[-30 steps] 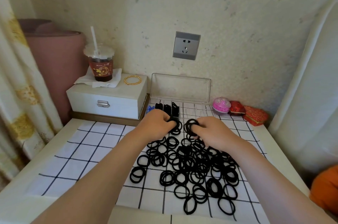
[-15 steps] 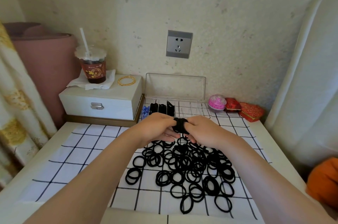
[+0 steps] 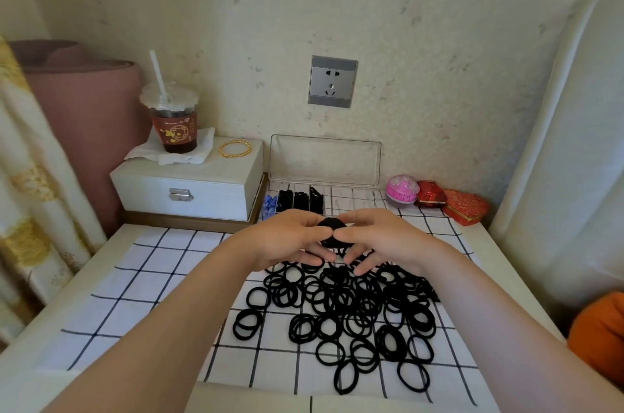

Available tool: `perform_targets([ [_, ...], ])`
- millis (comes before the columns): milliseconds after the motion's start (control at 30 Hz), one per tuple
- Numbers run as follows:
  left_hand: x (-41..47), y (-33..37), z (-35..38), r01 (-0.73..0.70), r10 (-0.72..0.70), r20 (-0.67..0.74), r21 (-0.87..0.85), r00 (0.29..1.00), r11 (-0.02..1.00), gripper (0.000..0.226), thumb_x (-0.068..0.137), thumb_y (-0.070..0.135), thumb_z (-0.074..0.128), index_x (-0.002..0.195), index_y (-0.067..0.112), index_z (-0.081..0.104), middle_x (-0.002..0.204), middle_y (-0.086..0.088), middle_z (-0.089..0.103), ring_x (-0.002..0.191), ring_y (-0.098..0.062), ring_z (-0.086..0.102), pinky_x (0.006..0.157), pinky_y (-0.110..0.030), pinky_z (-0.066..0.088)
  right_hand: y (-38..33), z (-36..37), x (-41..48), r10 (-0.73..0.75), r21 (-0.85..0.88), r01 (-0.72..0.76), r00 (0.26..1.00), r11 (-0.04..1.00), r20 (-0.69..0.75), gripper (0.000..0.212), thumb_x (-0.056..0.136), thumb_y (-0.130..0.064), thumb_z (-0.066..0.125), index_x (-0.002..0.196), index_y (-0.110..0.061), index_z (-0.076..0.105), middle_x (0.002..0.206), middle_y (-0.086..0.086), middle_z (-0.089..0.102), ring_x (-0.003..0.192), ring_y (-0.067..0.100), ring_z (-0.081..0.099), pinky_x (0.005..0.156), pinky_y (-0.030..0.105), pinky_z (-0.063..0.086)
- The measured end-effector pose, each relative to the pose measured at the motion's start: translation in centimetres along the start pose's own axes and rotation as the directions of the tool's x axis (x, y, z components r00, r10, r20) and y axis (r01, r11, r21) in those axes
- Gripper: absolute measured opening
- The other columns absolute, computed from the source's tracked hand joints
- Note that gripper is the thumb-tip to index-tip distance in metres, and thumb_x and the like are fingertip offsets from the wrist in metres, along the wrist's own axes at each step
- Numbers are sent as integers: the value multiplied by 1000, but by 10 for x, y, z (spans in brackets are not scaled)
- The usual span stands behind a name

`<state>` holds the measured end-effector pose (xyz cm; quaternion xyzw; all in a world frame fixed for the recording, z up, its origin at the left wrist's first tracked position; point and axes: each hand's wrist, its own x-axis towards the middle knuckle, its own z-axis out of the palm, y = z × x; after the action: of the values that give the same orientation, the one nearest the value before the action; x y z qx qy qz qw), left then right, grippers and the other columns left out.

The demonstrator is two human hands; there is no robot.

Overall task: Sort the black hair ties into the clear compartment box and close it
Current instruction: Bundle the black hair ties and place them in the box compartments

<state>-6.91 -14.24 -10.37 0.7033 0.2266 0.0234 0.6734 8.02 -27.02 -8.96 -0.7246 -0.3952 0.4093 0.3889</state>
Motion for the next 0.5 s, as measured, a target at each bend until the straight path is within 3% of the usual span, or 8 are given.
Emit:
perform_targets([
  [67, -1, 1, -1, 7, -7, 5, -10, 1000, 1000, 27, 103, 16, 50, 126, 8, 60, 118, -11, 69, 104, -19, 71, 83, -26, 58, 2, 0, -1, -26, 59, 22, 997, 998, 69, 29, 92, -19, 70, 122, -15, 70, 113, 14, 73, 89, 23, 71, 77, 40, 62],
  [200, -3, 2, 0, -6, 5, -37, -18, 999, 1000, 26, 101, 16, 54, 125, 8, 62, 117, -13, 68, 100, -17, 71, 80, -27, 59, 9, 4, 6, -7, 176, 8, 1000, 984, -7, 25, 89, -17, 75, 113, -11, 74, 110, 18, 73, 93, 23, 73, 81, 39, 62],
  [333, 0, 2, -1, -48, 52, -184, 24, 982, 999, 24, 96, 16, 63, 119, 8, 61, 109, -15, 70, 94, -19, 73, 80, -34, 61, 10, 8, 11, 0, 252, 12, 999, 968, -46, 29, 88, -16, 75, 115, -5, 71, 112, 16, 74, 103, 23, 73, 89, 41, 60],
  [500, 0, 2, -6, -97, 103, -254, 37, 962, 995, 21, 91, 20, 69, 110, 10, 65, 97, -9, 72, 85, -19, 75, 72, -31, 62, 4, 15, 11, 4, 376, 26, 997, 926, -77, 26, 88, -16, 74, 113, -7, 71, 103, 14, 76, 90, 25, 75, 77, 37, 62],
])
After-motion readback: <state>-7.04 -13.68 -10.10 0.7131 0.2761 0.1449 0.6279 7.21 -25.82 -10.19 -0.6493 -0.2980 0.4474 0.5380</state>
